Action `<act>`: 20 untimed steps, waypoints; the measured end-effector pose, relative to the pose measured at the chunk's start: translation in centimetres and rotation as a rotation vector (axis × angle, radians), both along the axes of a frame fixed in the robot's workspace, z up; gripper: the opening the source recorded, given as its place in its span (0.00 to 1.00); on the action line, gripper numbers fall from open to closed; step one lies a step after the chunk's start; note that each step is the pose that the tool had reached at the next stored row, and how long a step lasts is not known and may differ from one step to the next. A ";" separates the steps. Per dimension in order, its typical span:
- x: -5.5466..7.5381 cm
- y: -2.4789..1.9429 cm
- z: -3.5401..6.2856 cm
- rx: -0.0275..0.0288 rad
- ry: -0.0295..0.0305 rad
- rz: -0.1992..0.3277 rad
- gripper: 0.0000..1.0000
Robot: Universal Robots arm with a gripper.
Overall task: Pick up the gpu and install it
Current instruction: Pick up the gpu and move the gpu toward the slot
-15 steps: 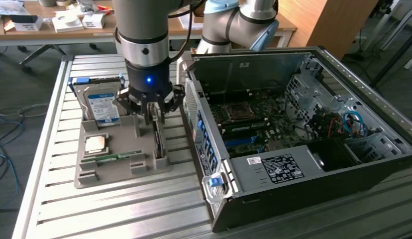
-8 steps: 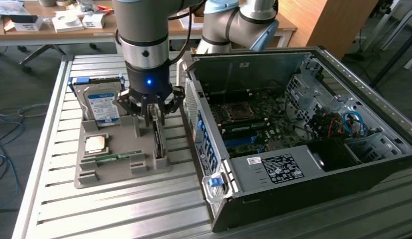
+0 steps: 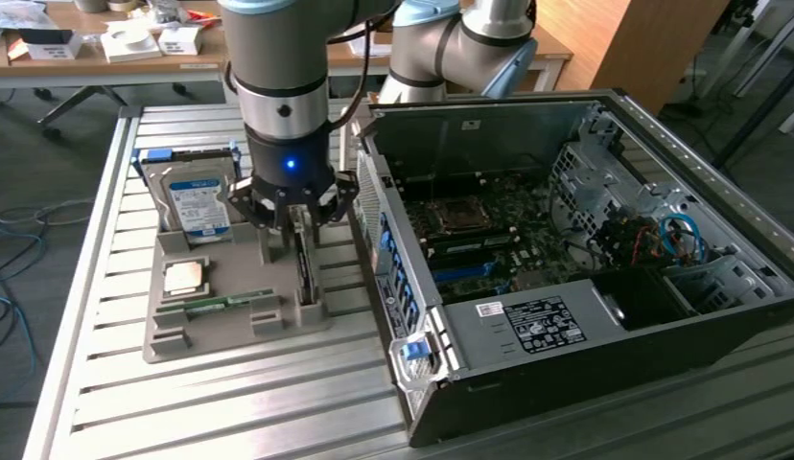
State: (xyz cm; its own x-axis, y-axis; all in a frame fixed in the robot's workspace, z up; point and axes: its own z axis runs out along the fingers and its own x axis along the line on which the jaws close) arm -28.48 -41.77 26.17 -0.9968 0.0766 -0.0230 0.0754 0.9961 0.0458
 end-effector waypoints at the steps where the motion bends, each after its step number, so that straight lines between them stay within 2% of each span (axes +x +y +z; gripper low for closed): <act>1: 0.0 -0.04 -0.12 0.0001 -0.0001 0.000 0.42; 10: 0.1 -0.12 -1.41 -0.0001 0.0001 0.000 0.42; 20: 0.1 -0.12 -2.09 0.0000 0.0001 0.000 0.42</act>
State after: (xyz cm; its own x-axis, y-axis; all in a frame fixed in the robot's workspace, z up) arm -28.42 -41.89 24.08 -0.9968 0.0766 -0.0230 0.0755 0.9961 0.0458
